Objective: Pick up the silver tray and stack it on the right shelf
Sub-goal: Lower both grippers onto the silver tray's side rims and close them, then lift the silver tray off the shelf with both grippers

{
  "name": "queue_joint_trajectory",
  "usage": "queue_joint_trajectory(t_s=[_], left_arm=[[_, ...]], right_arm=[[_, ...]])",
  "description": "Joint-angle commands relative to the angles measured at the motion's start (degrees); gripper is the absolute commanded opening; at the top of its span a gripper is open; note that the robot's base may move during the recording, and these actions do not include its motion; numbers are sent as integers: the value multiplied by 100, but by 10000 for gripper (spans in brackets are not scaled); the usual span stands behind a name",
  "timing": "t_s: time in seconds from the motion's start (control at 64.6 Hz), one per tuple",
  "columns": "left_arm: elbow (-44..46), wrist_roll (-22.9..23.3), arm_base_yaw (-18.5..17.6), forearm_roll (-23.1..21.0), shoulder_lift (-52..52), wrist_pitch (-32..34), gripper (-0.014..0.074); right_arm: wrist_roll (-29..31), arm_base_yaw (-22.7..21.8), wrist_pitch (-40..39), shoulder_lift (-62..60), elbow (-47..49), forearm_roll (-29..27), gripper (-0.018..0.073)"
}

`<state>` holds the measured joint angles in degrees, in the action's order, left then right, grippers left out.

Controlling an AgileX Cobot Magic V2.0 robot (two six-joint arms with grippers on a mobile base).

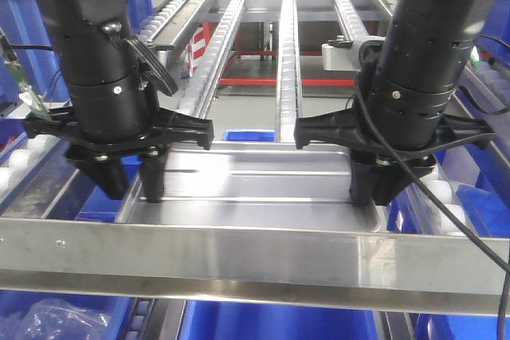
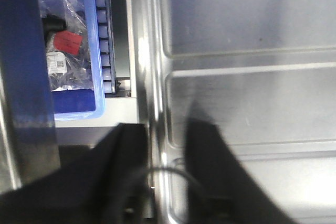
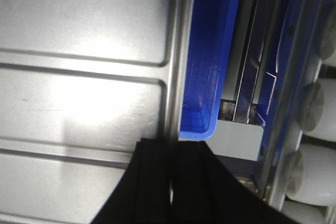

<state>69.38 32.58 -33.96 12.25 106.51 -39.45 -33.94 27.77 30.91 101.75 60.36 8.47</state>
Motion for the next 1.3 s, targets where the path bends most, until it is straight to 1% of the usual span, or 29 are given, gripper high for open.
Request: queue_joint_trajectory(t_s=[0.0,0.062,0.139,0.31,0.465,0.527,0.588,0.681,0.774,0.867,0.914,0.976,1.099,1.177,1.285], left_arm=[[155,69,-29,43,-246,111,-112],[155,69,-29,43,-246,111,-84],[155,69,-29,43,-277,111,-100],[201,69,-29,54,-662,85,-100],[375,69,-94,45,-1196,-300,-100],[391,69,-216,58,-1456,-619,-100],[391,69,-381,169,-1764,-1019,-100],[391,130,-626,331,-2140,-1407,-100],[391,368,-814,334,-2476,-1722,-100],[391,382,-991,215,-2738,-1941,-100],[391,382,-1086,201,-2857,-2020,-100],[391,382,-1308,191,-3013,-2157,-100],[379,382,-1593,202,-3126,-2407,-100],[367,382,-1691,253,-3126,-2476,-100],[342,382,-1693,289,-3126,-2450,-101]], right_arm=[[28,-9,-73,-228,144,103,60],[28,-9,-67,-243,144,103,52],[28,-9,-29,-319,151,103,52],[28,-28,224,-738,296,221,52],[28,-21,443,-1404,358,281,52],[28,41,741,-1732,358,281,52],[28,126,1138,-2003,358,281,52],[28,274,1622,-2471,358,347,52],[22,437,1916,-2808,351,340,52],[22,632,2187,-3075,296,222,52],[22,738,2260,-3186,223,119,52],[16,889,2317,-3348,122,-35,52],[-90,1057,2318,-3558,-65,-92,55],[-106,1057,2338,-3610,-100,-92,56],[-106,1057,2338,-3610,-100,-92,56]])
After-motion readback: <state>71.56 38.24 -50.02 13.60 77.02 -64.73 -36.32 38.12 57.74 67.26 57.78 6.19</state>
